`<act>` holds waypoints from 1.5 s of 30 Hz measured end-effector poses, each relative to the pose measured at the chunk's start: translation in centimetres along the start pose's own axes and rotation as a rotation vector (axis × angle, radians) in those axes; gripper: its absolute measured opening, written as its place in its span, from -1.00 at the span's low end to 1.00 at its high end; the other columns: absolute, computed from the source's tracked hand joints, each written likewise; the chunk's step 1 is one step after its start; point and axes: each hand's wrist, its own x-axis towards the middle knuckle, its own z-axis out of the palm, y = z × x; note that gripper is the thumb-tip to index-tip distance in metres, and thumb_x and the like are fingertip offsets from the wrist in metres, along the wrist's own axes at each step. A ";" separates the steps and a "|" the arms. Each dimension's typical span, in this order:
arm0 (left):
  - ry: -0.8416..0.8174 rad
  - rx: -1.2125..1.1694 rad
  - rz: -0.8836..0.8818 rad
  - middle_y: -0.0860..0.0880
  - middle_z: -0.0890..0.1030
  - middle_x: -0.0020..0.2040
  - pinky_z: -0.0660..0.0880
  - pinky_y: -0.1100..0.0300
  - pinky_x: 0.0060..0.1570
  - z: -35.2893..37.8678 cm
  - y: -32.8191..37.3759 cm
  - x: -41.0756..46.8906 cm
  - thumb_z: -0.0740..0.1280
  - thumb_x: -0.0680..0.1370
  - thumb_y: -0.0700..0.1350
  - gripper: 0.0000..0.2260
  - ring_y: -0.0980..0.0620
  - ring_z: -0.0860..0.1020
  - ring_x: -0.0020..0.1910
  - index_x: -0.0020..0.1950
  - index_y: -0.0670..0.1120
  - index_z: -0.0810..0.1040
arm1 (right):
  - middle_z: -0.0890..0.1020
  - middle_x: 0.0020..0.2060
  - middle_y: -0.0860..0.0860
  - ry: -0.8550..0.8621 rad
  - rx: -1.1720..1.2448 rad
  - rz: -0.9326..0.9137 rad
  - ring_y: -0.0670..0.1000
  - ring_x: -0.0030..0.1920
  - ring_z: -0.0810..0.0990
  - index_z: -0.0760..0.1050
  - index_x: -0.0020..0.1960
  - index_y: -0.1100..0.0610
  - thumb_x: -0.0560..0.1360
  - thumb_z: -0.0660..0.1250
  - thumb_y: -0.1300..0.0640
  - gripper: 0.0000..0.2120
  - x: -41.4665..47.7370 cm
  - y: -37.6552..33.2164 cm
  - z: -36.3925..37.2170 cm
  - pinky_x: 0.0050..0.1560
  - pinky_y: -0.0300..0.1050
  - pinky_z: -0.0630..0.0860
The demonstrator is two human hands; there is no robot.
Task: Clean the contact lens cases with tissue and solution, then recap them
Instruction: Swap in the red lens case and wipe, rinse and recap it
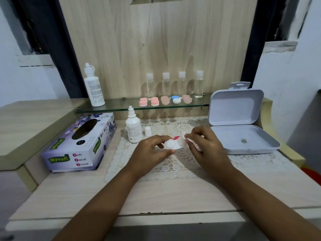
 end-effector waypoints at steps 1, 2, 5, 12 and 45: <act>0.006 0.003 0.005 0.14 0.65 -0.03 0.38 0.47 -0.16 0.0 0.0 0.0 0.51 0.37 -0.09 -0.68 0.19 0.54 -0.13 0.11 -0.02 0.64 | 0.55 -0.16 0.09 -0.004 -0.016 -0.039 0.03 -0.12 0.49 0.59 -0.01 0.24 0.51 0.20 0.13 -0.75 0.0 -0.2 0.0 -0.13 -0.14 0.44; 0.009 0.007 0.008 0.14 0.66 -0.02 0.37 0.48 -0.15 -0.1 -0.1 0.0 0.51 0.36 -0.08 -0.68 0.18 0.54 -0.12 0.11 -0.01 0.64 | 0.58 -0.15 0.10 -0.011 -0.025 -0.059 0.02 -0.10 0.48 0.58 0.00 0.24 0.51 0.20 0.15 -0.77 0.0 -0.5 0.0 -0.10 -0.15 0.43; 0.023 0.006 0.014 0.14 0.66 -0.02 0.36 0.50 -0.12 -0.1 0.0 0.0 0.52 0.35 -0.09 -0.68 0.22 0.56 -0.08 0.10 0.00 0.64 | 0.61 -0.12 0.10 -0.038 -0.057 -0.094 0.01 -0.06 0.47 0.57 0.01 0.24 0.50 0.22 0.19 -0.80 0.0 -0.8 0.1 -0.03 -0.24 0.36; 0.024 0.001 0.010 0.19 0.63 -0.05 0.44 0.42 0.02 -0.3 0.1 -0.1 0.54 0.32 -0.10 -0.66 0.30 0.57 -0.02 0.09 0.01 0.65 | 0.61 -0.11 0.11 -0.190 -0.071 -0.226 0.06 -0.09 0.53 0.61 0.00 0.24 0.45 0.30 0.29 -0.84 -0.6 -0.8 0.1 -0.11 -0.18 0.45; -0.028 0.026 0.026 0.16 0.67 -0.09 0.46 0.30 -0.03 0.1 0.1 -0.2 0.45 0.29 0.10 -0.66 0.17 0.57 -0.05 0.04 0.07 0.65 | 0.63 -0.07 -0.01 -0.180 -0.206 -0.311 0.05 -0.11 0.52 0.61 -0.03 0.11 0.48 0.17 0.08 -0.74 -0.1 -2.4 0.5 -0.23 -0.09 0.28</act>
